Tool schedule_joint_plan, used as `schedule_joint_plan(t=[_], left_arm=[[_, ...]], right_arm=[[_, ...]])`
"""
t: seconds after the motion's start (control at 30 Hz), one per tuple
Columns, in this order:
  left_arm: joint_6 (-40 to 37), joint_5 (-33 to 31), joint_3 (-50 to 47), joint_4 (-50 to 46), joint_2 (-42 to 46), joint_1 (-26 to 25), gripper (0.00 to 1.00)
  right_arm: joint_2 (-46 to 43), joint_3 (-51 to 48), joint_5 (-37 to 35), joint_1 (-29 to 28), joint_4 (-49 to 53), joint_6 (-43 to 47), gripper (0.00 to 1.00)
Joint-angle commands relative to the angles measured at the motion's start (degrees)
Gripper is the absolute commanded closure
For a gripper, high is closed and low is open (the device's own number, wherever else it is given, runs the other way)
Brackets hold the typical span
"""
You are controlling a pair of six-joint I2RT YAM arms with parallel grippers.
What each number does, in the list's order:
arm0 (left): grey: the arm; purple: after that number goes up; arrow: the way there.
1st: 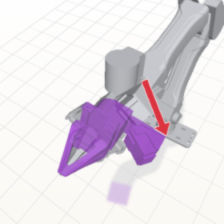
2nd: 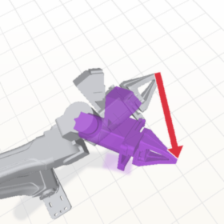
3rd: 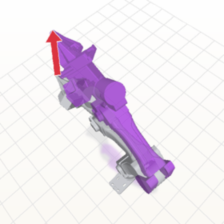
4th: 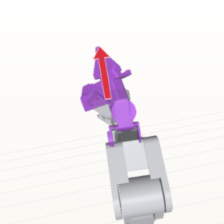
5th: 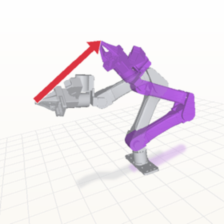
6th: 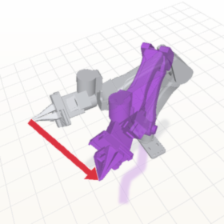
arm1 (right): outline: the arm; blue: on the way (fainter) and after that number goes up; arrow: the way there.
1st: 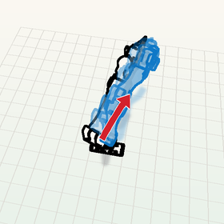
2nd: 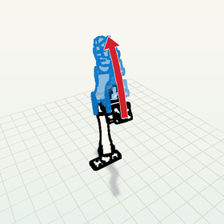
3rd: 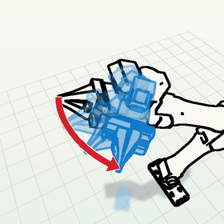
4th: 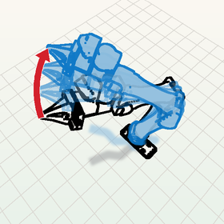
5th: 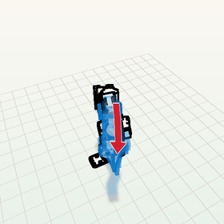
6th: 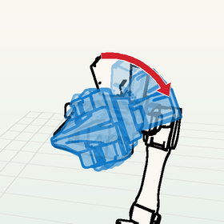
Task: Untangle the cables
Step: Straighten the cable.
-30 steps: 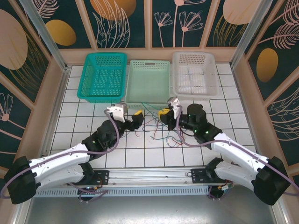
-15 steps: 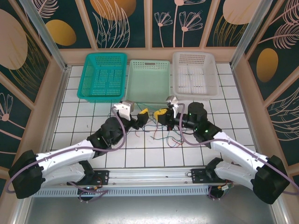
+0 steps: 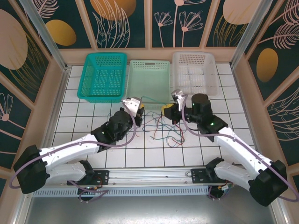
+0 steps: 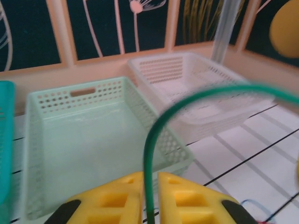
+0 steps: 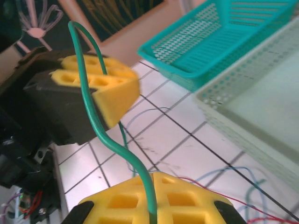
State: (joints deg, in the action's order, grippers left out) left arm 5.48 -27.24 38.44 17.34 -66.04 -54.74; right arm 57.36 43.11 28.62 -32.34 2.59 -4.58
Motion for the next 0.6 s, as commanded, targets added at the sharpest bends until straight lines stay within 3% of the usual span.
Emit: schedule_joint_plan(t=[0.0, 0.27, 0.43, 0.57], left_arm=[[-7.49, -8.25, 2.13, -10.23, -1.54, 0.07, 0.85], [-13.86, -18.02, 5.73, -15.94, -9.51, 0.09, 0.89], [-15.75, -20.54, 6.74, -13.40, -11.29, 0.07, 1.00], [-20.17, -23.66, 6.31, -10.51, -11.08, 0.07, 1.00]], right_arm=[[-0.91, 4.24, -4.47, 0.65, 12.18, 4.14, 0.96], [5.72, 9.77, -16.35, 0.66, 26.84, 9.12, 0.98], [7.84, 9.24, -14.44, 0.63, 27.36, 9.92, 1.00], [8.36, 8.13, -14.09, 0.64, 27.82, 11.44, 1.00]])
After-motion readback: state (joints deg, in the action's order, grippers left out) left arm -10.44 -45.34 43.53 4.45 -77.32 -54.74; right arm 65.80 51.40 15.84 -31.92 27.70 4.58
